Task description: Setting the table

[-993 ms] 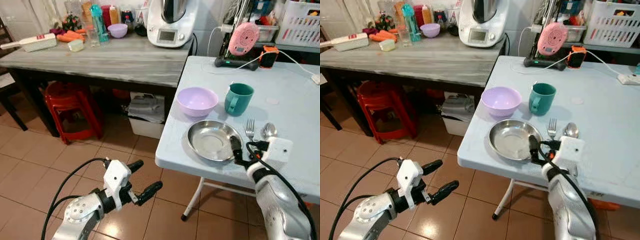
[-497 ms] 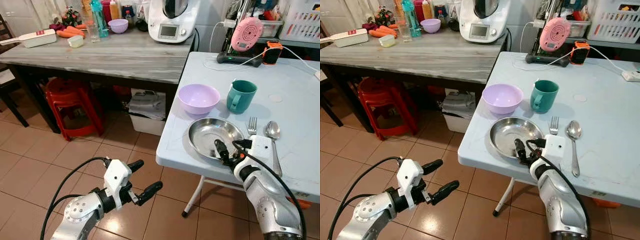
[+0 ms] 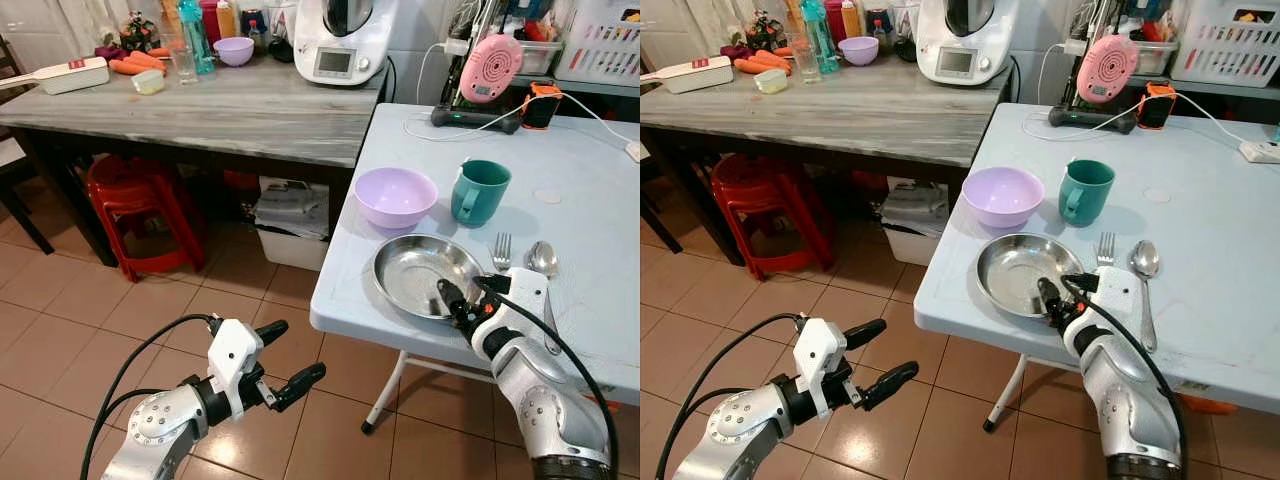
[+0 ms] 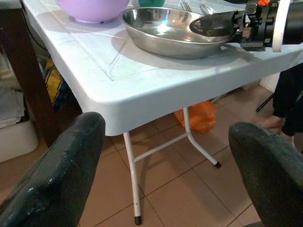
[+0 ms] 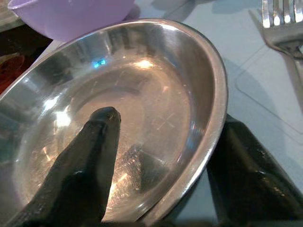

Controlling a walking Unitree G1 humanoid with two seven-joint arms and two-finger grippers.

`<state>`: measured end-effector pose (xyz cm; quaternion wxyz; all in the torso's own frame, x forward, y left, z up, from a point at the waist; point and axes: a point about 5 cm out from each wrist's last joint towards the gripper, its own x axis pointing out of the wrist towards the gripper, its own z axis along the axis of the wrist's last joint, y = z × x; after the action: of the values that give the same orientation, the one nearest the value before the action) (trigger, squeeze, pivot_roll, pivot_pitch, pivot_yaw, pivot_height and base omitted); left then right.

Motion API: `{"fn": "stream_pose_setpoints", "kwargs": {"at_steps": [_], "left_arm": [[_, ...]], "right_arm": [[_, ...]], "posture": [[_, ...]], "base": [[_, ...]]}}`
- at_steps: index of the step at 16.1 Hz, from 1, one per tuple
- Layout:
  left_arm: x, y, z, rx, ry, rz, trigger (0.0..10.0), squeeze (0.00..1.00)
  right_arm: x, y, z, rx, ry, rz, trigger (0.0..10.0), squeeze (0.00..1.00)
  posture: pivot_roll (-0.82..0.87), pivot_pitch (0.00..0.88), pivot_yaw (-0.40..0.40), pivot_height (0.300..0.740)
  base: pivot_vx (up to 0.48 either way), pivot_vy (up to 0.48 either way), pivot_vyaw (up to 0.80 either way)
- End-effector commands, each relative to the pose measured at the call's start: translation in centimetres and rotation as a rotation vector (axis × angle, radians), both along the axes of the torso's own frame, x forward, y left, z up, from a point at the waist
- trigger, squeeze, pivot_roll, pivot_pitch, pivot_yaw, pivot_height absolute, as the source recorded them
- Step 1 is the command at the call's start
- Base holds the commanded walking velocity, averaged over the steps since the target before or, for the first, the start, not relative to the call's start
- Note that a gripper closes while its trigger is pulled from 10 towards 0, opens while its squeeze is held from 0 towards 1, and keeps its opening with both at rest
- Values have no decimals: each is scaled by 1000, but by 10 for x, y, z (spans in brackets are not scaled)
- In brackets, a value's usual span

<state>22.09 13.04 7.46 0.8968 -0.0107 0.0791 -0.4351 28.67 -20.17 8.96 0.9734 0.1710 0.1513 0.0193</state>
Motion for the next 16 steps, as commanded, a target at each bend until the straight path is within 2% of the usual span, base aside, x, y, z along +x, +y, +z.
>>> {"fn": "stream_pose_setpoints", "kwargs": {"at_steps": [1, 9, 16], "left_arm": [[0, 0, 5, 3, -23, -23, 10000, 0], [11, -5, 19, -85, -52, 53, 10000, 0], [13, -9, 18, -92, -52, 54, 10000, 0]], "right_arm": [[-1, 7, -9, 51, 53, 3, 0, 0], [1, 10, -13, 102, 85, -41, 0, 0], [3, 10, -15, 182, 118, -110, 0, 0]], "posture": [[22, 16, 28, 740], [27, 7, 27, 740], [23, 0, 21, 740]], "base": [[0, 0, 0], [0, 0, 0], [0, 0, 0]]}}
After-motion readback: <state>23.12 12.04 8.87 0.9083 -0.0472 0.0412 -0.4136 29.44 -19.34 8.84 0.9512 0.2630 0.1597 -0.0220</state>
